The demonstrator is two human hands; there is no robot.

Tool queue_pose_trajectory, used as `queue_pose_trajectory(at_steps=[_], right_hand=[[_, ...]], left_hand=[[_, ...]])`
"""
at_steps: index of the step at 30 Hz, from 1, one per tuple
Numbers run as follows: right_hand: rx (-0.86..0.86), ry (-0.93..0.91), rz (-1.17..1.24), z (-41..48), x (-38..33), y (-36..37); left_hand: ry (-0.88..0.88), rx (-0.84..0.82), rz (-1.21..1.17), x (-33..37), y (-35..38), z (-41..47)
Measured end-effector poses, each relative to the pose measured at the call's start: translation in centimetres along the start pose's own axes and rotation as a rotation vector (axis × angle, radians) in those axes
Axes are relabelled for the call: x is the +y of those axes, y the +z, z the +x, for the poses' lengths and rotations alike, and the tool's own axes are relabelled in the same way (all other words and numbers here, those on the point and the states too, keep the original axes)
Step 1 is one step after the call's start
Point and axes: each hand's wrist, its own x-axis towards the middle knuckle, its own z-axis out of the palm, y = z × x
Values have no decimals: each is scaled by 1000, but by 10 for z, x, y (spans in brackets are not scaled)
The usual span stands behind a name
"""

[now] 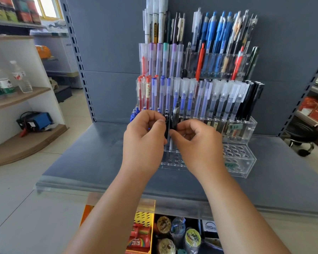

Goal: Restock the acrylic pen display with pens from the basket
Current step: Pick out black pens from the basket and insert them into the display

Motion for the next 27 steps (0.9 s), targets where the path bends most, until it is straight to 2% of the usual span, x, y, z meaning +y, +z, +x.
queue_pose_trajectory(at_steps=[18, 27], right_hand=[[-209, 85, -312, -4, -4, 0], [-236, 112, -324, -6, -9, -2]], left_hand=[[13, -28, 1, -3, 0, 1], [0, -29, 41, -4, 1, -1]])
